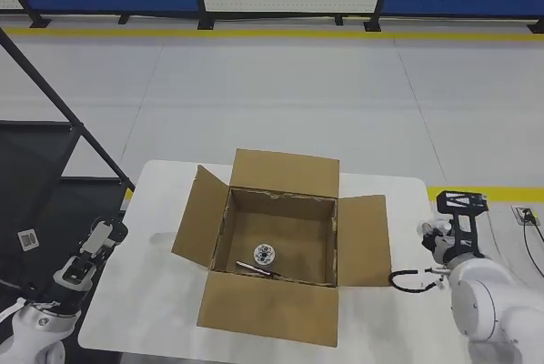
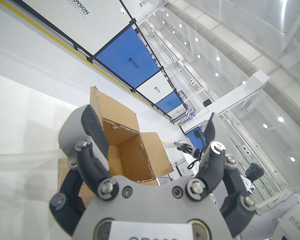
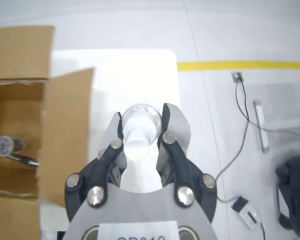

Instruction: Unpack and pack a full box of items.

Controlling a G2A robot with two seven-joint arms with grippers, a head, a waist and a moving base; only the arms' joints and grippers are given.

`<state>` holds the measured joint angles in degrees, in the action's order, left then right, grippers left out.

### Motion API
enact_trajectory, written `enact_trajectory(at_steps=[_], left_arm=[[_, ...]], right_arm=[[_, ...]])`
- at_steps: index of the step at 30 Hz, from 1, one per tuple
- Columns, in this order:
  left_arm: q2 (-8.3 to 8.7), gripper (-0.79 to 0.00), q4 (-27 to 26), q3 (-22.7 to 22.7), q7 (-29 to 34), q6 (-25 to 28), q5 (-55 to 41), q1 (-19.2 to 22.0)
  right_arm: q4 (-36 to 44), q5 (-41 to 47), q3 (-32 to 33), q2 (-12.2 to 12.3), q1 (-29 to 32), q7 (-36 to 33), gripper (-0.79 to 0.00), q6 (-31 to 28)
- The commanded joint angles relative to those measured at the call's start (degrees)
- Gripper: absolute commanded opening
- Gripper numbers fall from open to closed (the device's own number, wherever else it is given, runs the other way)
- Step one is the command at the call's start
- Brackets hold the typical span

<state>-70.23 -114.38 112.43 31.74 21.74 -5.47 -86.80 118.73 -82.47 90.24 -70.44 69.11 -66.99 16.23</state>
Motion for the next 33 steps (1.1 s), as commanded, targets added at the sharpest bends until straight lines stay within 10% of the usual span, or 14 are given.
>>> enact_trajectory(at_steps=[1,15,21,33], left_arm=[[0.0,0.0,0.0,0.0,0.0,0.0,0.0,0.0],[0.0,0.0,0.0,0.0,0.0,0.0,0.0,0.0],[0.0,0.0,0.0,0.0,0.0,0.0,0.0,0.0],[0.0,0.0,0.0,0.0,0.0,0.0,0.0,0.0]], right_arm=[[-4.6,1.5,1.0,0.0,0.9,1.1,-0.785,-0.3],[-18.5,9.6,2.6,-0.1,1.1,6.8,-0.785,-6.3],[-20.8,10.6,2.0,0.0,-0.2,6.5,-0.48,-7.3],[-20.2,12.0,3.1,0.3,0.0,6.2,-0.388,-8.3]])
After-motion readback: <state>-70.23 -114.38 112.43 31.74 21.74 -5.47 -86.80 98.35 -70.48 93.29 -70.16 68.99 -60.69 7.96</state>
